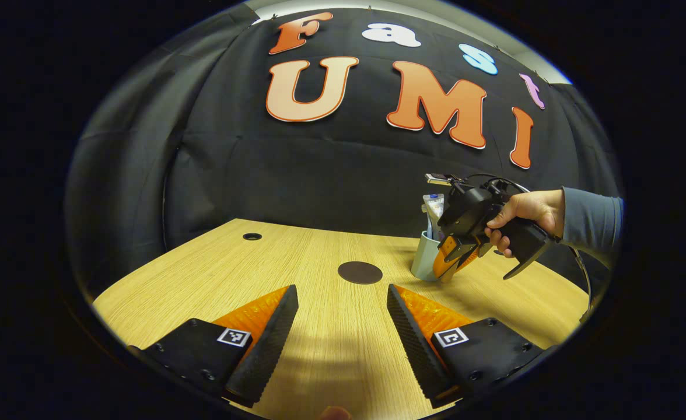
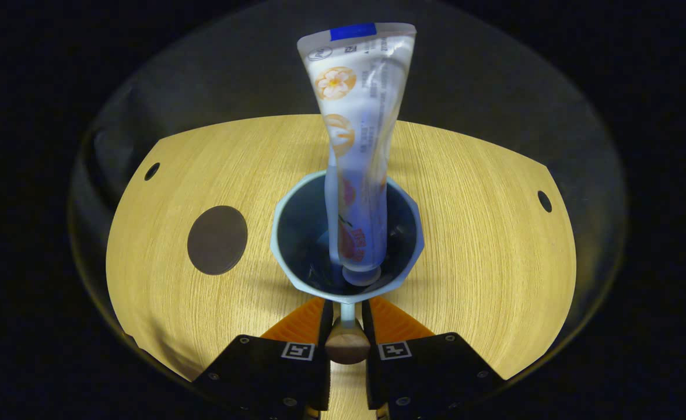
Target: Put the toothbrush and toothpaste on the desktop into the cup, then pick up the cup and place it on the coaster on the desktop.
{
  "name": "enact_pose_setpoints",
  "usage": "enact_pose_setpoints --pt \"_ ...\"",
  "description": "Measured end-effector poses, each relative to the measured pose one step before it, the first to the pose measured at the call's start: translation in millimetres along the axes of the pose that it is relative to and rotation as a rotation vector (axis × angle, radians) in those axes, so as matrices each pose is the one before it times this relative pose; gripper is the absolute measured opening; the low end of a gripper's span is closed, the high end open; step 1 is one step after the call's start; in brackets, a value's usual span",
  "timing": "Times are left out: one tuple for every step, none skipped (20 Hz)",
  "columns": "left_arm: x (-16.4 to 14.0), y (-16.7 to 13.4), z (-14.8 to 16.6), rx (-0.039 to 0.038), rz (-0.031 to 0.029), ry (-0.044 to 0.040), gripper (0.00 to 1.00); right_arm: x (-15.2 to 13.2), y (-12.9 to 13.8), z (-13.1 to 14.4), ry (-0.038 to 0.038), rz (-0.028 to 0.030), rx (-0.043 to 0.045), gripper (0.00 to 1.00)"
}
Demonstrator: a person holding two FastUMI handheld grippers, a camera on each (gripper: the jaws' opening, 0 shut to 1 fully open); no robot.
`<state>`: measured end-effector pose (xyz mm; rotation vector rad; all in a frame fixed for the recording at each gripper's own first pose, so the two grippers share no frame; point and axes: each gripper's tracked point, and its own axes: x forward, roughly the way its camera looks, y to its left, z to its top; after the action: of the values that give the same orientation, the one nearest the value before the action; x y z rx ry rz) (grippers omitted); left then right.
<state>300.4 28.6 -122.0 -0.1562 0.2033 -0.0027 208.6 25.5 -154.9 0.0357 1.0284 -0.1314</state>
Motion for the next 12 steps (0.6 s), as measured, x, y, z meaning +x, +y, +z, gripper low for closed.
enact_pose_setpoints --pt "-1.03 0.17 -1.21 0.00453 0.00506 0.00032 0.98 -8.1 -3.47 0.9 -0.01121 0.01082 0.00044 0.25" --pt "-1.93 0.46 -0.51 0.00974 0.00761 0.0007 0.99 -2.2 -3.63 4.07 -0.01284 0.00953 -0.00038 0.24" --pt "-2.22 -0.44 0.43 0.00829 0.00746 0.00085 0.98 -2.83 -1.6 1.19 -0.01179 0.00649 0.0006 0.28" --pt "-1.24 2.55 0.24 0.00206 0.00439 -0.00038 0.99 -2.84 -0.19 3.47 -0.01685 0.00712 -0.0025 0.24" --pt "-1.62 1.97 -0.42 -0.00407 0.00418 0.00008 0.99 -3.84 0.1 1.29 -0.01328 0.00931 -0.00718 0.28" --pt "-0.79 0.83 -0.47 -0.0073 0.00149 0.00178 0.98 -3.65 1.15 2.06 -0.00657 0.00877 -0.00761 0.23" --pt "-0.08 1.52 -1.09 -0.00525 0.00185 0.00381 0.98 -3.85 2.91 2.07 -0.00609 0.00893 -0.01316 0.23" --pt "-0.65 0.69 -2.26 -0.00184 0.00129 0.00569 0.98 -1.14 3.37 5.76 -0.01147 0.00892 -0.0108 0.23" --pt "-0.67 -0.92 -1.43 0.00132 0.00301 0.00232 0.98 -4.83 4.83 1.08 -0.00509 0.00888 -0.00991 0.23" --pt "0.35 -0.28 0.06 -0.00126 0.00235 0.00102 0.98 4.5 -0.44 0.79 -0.00193 -0.00209 -0.01524 0.23" --pt "-1.52 0.47 -1.65 -0.00196 0.00263 0.00937 0.98 -4.29 1.81 0.58 -0.00713 -0.00485 -0.01265 0.23" --pt "-2.67 0.0 -1.12 0.00158 0.00262 0.00145 0.98 0.13 1.27 1.41 -0.01408 -0.00183 -0.01154 0.29"
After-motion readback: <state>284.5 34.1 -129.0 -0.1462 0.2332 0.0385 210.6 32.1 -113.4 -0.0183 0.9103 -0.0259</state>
